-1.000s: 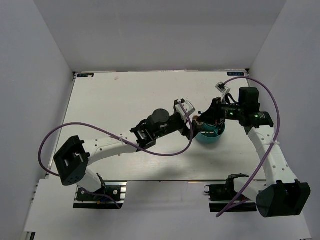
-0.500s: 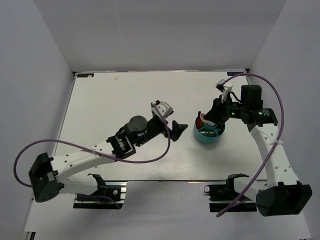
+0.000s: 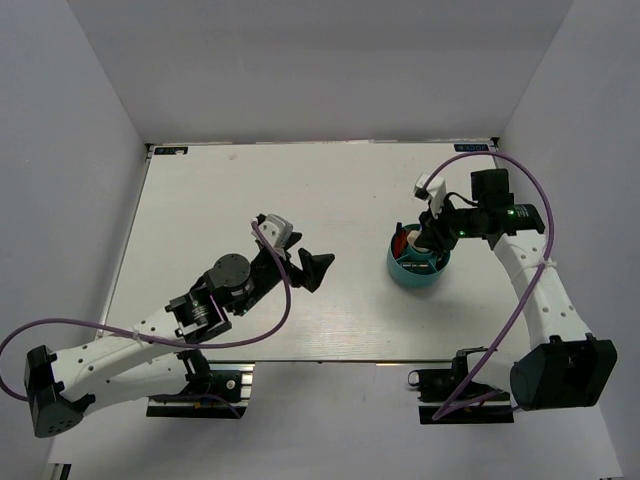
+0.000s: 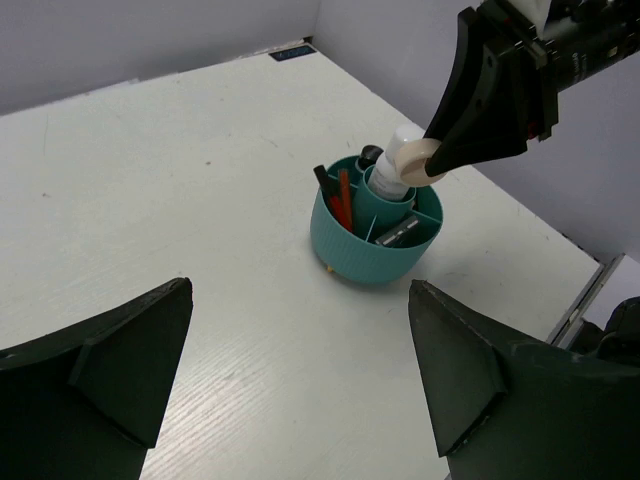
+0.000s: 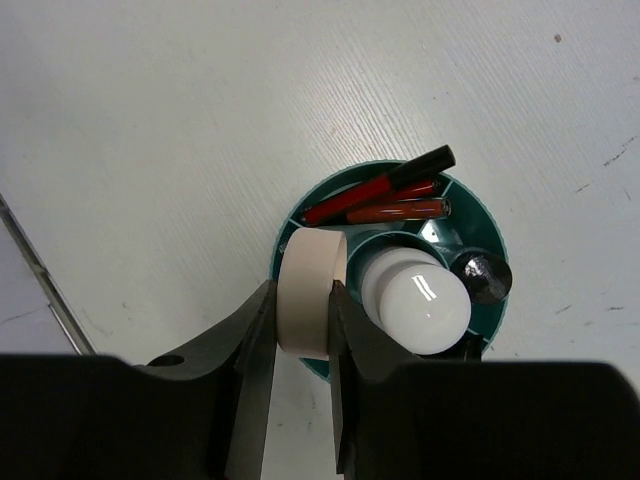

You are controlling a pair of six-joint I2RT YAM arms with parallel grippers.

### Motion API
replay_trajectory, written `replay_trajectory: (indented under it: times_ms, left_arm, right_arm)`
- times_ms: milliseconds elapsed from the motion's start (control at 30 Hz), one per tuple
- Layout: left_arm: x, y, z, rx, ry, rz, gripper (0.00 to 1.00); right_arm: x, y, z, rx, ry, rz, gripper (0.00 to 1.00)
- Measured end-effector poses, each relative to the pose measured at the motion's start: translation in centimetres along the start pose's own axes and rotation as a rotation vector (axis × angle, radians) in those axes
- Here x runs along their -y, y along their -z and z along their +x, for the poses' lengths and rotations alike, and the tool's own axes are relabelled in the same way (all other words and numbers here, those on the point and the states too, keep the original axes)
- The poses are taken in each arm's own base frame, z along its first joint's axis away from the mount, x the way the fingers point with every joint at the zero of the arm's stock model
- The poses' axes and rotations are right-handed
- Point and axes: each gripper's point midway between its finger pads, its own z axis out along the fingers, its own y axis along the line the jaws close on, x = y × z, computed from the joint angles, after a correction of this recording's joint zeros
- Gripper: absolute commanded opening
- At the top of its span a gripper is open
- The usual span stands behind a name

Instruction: Organize the makeup

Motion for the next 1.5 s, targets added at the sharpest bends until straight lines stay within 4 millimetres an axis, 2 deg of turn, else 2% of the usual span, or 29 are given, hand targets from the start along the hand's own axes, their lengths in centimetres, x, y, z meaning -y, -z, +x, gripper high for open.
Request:
replay_trajectory:
  times_ms: [167, 333, 633, 1067, 1500]
  left_arm:
    - [-0.7, 0.5, 1.6, -0.037, 0.026, -0.03, 0.98]
    - [-1.1, 0.7, 2.4, -0.053, 0.038, -0.046, 0.98]
    - [-1.1, 0.7, 2.5, -0.053, 0.049, -0.049, 0.98]
    - [-1.3, 1.0, 3.0, -0.054, 0.07, -0.06, 0.98]
    - [-1.4, 1.0, 3.0, -0.052, 0.073, -0.065, 0.98]
  right_arm:
    - [0.3, -0.4, 0.3, -0.016, 0.062, -0.012, 0.08]
    - [-0.4, -1.1, 0.8, -0.03, 0.125, -0.045, 0.08]
    - [-2.0, -2.9, 2.2, -0.067, 0.156, -0.113, 0.08]
    - [-0.3, -4.9, 3.8, -0.13, 0.18, -0.031, 0.08]
    - [-0.3, -5.6, 5.6, -0.177, 0.19, -0.01, 0.11]
